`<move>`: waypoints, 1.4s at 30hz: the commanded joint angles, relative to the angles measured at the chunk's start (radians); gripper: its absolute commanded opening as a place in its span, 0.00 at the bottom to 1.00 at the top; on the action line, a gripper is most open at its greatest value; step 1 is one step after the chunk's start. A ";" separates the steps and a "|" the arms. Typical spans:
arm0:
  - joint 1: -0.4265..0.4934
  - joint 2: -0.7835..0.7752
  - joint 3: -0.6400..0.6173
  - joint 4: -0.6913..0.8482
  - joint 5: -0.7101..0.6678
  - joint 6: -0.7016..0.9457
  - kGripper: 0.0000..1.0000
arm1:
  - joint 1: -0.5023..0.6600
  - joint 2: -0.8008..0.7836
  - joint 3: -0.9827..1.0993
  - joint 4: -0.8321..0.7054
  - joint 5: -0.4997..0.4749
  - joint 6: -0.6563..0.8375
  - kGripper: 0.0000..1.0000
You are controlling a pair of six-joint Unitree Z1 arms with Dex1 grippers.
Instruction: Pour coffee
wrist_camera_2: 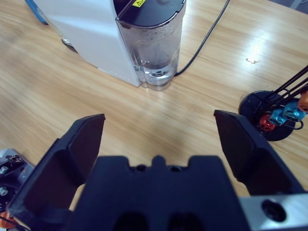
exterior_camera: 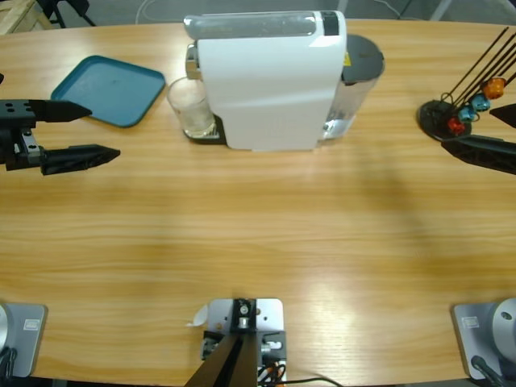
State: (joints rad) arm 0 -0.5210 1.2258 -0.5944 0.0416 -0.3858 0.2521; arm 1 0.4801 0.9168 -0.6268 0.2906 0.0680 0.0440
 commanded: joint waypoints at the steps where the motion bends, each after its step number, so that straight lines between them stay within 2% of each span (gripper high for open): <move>1: 0.012 0.066 -0.010 -0.043 -0.003 0.026 1.00 | -0.011 0.043 0.037 -0.010 -0.014 0.013 1.00; 4: 0.061 0.092 -0.065 -0.023 -0.057 0.058 1.00 | -0.011 0.039 0.038 -0.010 -0.014 0.013 1.00; 7: 0.115 0.163 -0.181 0.068 -0.084 0.101 1.00 | -0.011 0.035 0.038 -0.010 -0.013 0.013 1.00; 12: 0.113 0.278 -0.353 0.233 -0.101 0.202 1.00 | -0.011 0.034 0.039 -0.011 -0.013 0.013 1.00; 16: 0.119 0.320 -0.383 0.310 -0.137 0.378 1.00 | -0.010 0.020 0.042 -0.010 -0.010 0.013 1.00; 18: 0.133 0.347 -0.384 0.309 -0.208 0.430 1.00 | -0.003 0.019 0.042 -0.010 -0.010 0.013 1.00; 27: 0.192 0.496 -0.380 0.220 -0.360 0.551 1.00 | 0.009 0.043 0.038 -0.009 -0.005 0.014 1.00; 35: 0.194 0.599 -0.352 0.057 -0.390 0.591 1.00 | 0.009 0.087 0.027 -0.007 -0.001 0.013 1.00; 42: 0.183 0.647 -0.349 -0.024 -0.402 0.600 1.00 | 0.009 0.097 0.024 -0.007 -0.002 0.010 1.00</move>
State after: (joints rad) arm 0 -0.3358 1.7813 -0.9624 0.0845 -0.7614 0.8414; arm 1 0.4810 0.9808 -0.6254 0.2878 0.0681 0.0462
